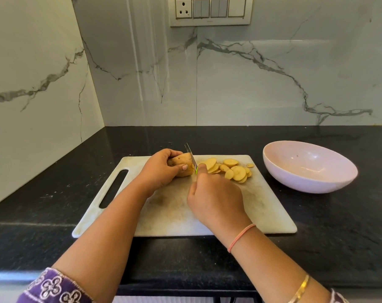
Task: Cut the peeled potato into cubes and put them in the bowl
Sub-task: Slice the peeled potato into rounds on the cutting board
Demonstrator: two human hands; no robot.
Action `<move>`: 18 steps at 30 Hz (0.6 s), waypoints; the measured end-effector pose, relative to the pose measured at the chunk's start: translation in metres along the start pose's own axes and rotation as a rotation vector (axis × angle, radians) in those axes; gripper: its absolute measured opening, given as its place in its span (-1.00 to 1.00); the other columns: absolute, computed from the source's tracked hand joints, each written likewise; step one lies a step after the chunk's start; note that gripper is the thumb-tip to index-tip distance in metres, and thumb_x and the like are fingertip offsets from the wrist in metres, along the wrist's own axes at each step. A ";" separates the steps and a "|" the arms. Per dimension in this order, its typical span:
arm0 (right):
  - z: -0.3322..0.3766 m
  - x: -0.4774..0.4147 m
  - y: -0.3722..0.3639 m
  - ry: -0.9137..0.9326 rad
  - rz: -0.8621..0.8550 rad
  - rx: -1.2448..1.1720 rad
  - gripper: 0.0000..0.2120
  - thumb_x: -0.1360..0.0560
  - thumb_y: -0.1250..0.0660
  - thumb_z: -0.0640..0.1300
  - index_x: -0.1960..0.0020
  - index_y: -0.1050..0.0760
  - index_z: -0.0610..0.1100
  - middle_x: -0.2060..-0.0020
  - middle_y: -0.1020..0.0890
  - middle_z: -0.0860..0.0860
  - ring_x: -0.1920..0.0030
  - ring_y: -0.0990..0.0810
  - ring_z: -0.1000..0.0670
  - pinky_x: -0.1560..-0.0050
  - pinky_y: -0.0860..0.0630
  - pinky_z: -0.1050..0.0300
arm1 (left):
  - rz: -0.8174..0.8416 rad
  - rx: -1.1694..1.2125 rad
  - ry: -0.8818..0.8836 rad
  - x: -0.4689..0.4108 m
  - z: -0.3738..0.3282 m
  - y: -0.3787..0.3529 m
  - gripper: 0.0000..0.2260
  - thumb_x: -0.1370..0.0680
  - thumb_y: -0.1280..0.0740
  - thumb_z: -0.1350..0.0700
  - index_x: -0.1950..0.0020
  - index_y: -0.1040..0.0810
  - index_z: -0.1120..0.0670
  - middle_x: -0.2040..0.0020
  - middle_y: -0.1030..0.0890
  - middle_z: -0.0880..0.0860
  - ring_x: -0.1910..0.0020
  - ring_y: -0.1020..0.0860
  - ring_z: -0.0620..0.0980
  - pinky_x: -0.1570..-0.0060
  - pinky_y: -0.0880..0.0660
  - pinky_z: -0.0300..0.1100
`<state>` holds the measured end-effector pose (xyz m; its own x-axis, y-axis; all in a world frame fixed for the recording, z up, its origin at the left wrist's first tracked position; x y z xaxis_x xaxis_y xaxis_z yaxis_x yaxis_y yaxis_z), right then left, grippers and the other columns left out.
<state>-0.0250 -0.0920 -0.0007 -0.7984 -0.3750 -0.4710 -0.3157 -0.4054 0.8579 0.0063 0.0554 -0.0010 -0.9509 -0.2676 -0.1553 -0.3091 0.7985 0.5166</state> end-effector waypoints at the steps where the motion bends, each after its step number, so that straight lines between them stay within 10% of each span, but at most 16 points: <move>1: 0.001 0.001 0.000 0.004 0.011 0.014 -0.53 -0.61 -0.03 -0.09 -0.50 -0.12 -0.16 0.06 -0.61 -0.07 0.14 -0.56 -0.06 0.50 -0.15 0.20 | -0.001 0.003 -0.001 0.000 0.000 0.000 -0.66 -0.50 -0.42 0.13 -0.26 -0.49 0.04 -0.10 -0.56 -0.02 -0.05 -0.53 -0.06 -0.08 -0.51 -0.18; 10: 0.008 -0.015 0.025 -0.008 0.183 -0.020 -0.78 -0.59 -0.12 -0.09 -0.15 -0.44 -0.14 0.12 -0.55 -0.06 0.18 -0.48 -0.06 0.45 -0.20 0.19 | 0.019 0.031 0.019 -0.002 0.003 0.003 -0.64 -0.48 -0.44 0.15 -0.26 -0.51 0.04 -0.14 -0.59 0.03 -0.12 -0.56 0.02 -0.18 -0.52 -0.03; 18: 0.014 -0.050 0.062 -0.059 0.444 -0.048 -0.92 -0.54 -0.19 -0.12 0.08 -0.30 -0.09 0.40 -0.42 -0.02 0.38 -0.41 -0.01 0.37 -0.31 0.15 | 0.015 0.015 -0.016 -0.002 0.006 0.003 -0.65 -0.45 -0.46 0.18 -0.21 -0.55 0.06 -0.07 -0.63 0.02 -0.07 -0.58 0.01 -0.16 -0.54 -0.01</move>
<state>-0.0116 -0.0865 0.0792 -0.8793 -0.4740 -0.0461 0.0871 -0.2551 0.9630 0.0075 0.0613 -0.0043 -0.9555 -0.2472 -0.1609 -0.2949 0.8106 0.5059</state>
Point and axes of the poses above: each hand's wrist, its own x-axis away from the middle knuckle, its own y-axis out of the back of the hand, z = x × y, the point moved 1 cm from there along -x, towards the middle knuckle
